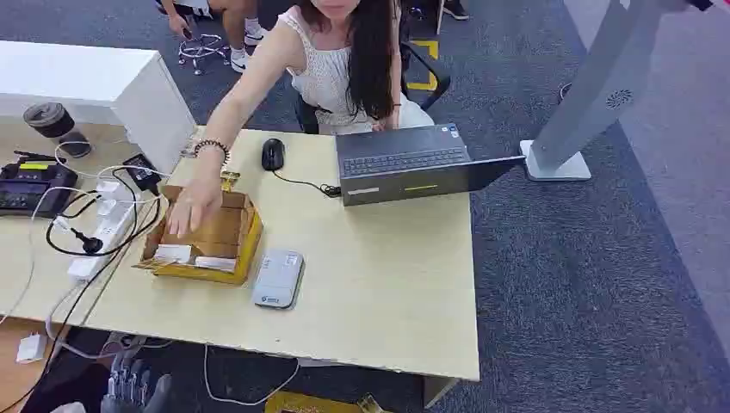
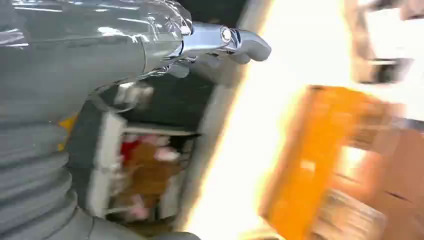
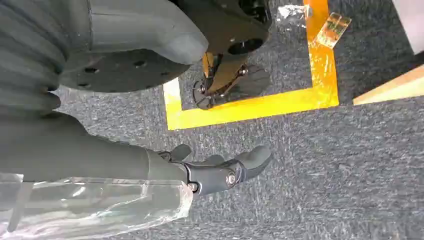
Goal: Pass the card to the sensor for recognition and then transmit it.
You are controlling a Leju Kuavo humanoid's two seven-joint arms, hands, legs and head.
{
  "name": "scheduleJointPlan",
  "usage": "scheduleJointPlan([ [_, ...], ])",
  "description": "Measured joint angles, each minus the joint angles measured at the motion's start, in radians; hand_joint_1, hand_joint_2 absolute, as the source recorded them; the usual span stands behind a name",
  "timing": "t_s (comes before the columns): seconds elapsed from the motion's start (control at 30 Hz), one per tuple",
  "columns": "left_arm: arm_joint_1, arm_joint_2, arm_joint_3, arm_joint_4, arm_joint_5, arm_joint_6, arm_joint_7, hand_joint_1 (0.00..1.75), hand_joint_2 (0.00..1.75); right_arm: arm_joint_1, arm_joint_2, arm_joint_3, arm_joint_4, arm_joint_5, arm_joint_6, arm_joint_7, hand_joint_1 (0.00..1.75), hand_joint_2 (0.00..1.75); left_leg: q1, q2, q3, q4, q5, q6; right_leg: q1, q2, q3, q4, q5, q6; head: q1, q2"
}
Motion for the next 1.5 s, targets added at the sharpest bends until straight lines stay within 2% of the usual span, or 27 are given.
scheduleJointPlan([
  [0.03, 0.003, -0.003, -0.003, -0.022, -0.001, 0.000, -0.005, 0.00, 1.75, 0.000, 0.002, -0.005, 0.000, 0.006, -0.003, -0.002, 0.00, 1.75, 0.000, 0.000, 0.000, 0.000, 0.000, 0.000, 0.000, 0.000, 0.000, 0.000, 0.000, 0.000, 0.000, 0.000],
  [0.07, 0.033, -0.030, -0.031, -0.228, -0.017, 0.011, -0.047, 0.00, 1.75, -0.008, 0.014, -0.053, 0.010, 0.049, -0.011, -0.017, 0.00, 1.75, 0.000, 0.000, 0.000, 0.000, 0.000, 0.000, 0.000, 0.000, 0.000, 0.000, 0.000, 0.000, 0.000, 0.000],
  [0.1, 0.034, -0.034, -0.060, -0.362, -0.043, 0.037, -0.077, 0.00, 1.75, -0.012, 0.023, -0.081, 0.018, 0.090, -0.025, -0.024, 0.00, 1.75, 0.000, 0.000, 0.000, 0.000, 0.000, 0.000, 0.000, 0.000, 0.000, 0.000, 0.000, 0.000, 0.000, 0.000],
  [0.13, 0.019, -0.026, -0.080, -0.433, -0.070, 0.071, -0.091, 0.00, 1.75, -0.016, 0.027, -0.096, 0.021, 0.118, -0.028, -0.025, 0.00, 1.75, 0.000, 0.000, 0.000, 0.000, 0.000, 0.000, 0.000, 0.000, 0.000, 0.000, 0.000, 0.000, 0.000, 0.000],
  [0.33, -0.013, 0.000, -0.136, -0.595, -0.140, 0.165, -0.125, 0.00, 1.75, -0.024, 0.037, -0.127, 0.030, 0.187, -0.042, -0.026, 0.00, 1.75, 0.000, 0.000, 0.001, 0.000, 0.001, -0.001, 0.000, 0.000, 0.000, 0.000, 0.000, 0.000, 0.000, 0.000],
  [0.47, -0.047, 0.024, -0.168, -0.656, -0.207, 0.232, -0.130, 0.00, 1.75, -0.027, 0.039, -0.140, 0.033, 0.227, -0.045, -0.026, 0.00, 1.75, 0.000, 0.000, 0.001, 0.000, 0.001, -0.001, 0.000, 0.000, 0.000, 0.000, 0.000, 0.000, 0.000, 0.000],
  [0.63, -0.097, 0.062, -0.189, -0.662, -0.345, 0.282, -0.081, 0.00, 1.75, -0.029, 0.040, -0.141, 0.033, 0.248, -0.044, -0.021, 0.00, 1.75, 0.000, 0.001, 0.001, 0.000, 0.001, -0.001, 0.000, 0.001, -0.001, 0.000, 0.000, 0.000, 0.000, 0.000],
  [0.9, -0.217, 0.153, -0.256, -0.636, -0.586, 0.326, 0.014, 0.00, 1.75, -0.031, 0.040, -0.141, 0.034, 0.277, -0.041, -0.014, 0.00, 1.75, 0.000, 0.001, 0.001, 0.000, 0.001, -0.001, 0.000, 0.001, -0.001, 0.000, 0.001, 0.000, 0.000, 0.000],
  [1.5, -0.473, 0.362, -0.430, -0.469, -1.120, 0.399, 0.248, 0.00, 1.75, -0.034, 0.042, -0.141, 0.042, 0.348, -0.023, 0.003, 0.00, 1.75, 0.000, 0.001, 0.001, 0.000, 0.001, 0.000, 0.000, 0.002, -0.001, 0.000, 0.001, 0.000, 0.000, 0.000],
])
